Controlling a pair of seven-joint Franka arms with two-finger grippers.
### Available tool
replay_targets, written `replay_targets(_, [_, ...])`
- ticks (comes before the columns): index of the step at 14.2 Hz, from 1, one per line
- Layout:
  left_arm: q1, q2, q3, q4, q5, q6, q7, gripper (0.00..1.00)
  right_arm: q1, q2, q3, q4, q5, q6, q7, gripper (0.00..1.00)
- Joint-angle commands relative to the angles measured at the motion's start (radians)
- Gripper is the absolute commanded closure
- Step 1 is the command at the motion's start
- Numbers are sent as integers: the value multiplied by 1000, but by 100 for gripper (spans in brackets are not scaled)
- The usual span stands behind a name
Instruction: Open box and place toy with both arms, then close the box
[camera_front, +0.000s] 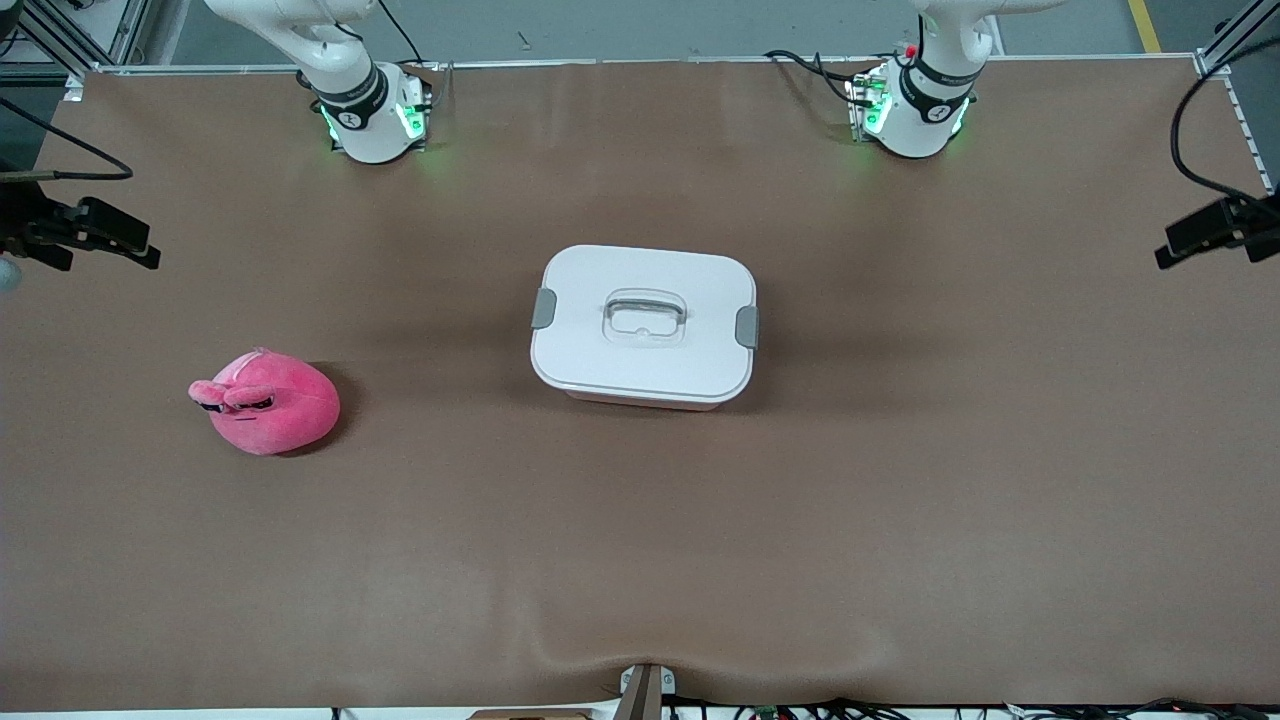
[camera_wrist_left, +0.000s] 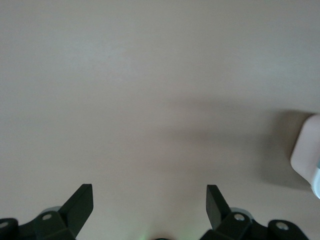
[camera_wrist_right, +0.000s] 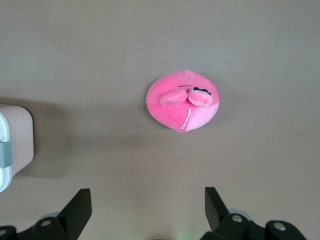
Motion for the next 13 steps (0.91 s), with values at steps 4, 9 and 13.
replay_targets(4, [-5, 49, -9, 61, -45, -19, -206, 0, 10, 54, -2, 39, -6, 5, 1, 0])
replay_targets(9, [-89, 65, -40, 61, -58, -19, -608, 0, -5, 101, -4, 37, -35, 14, -16, 0])
replay_targets(13, [-143, 85, -41, 60, -92, -17, -815, 0, 4, 175, -4, 33, -17, 20, -63, 0])
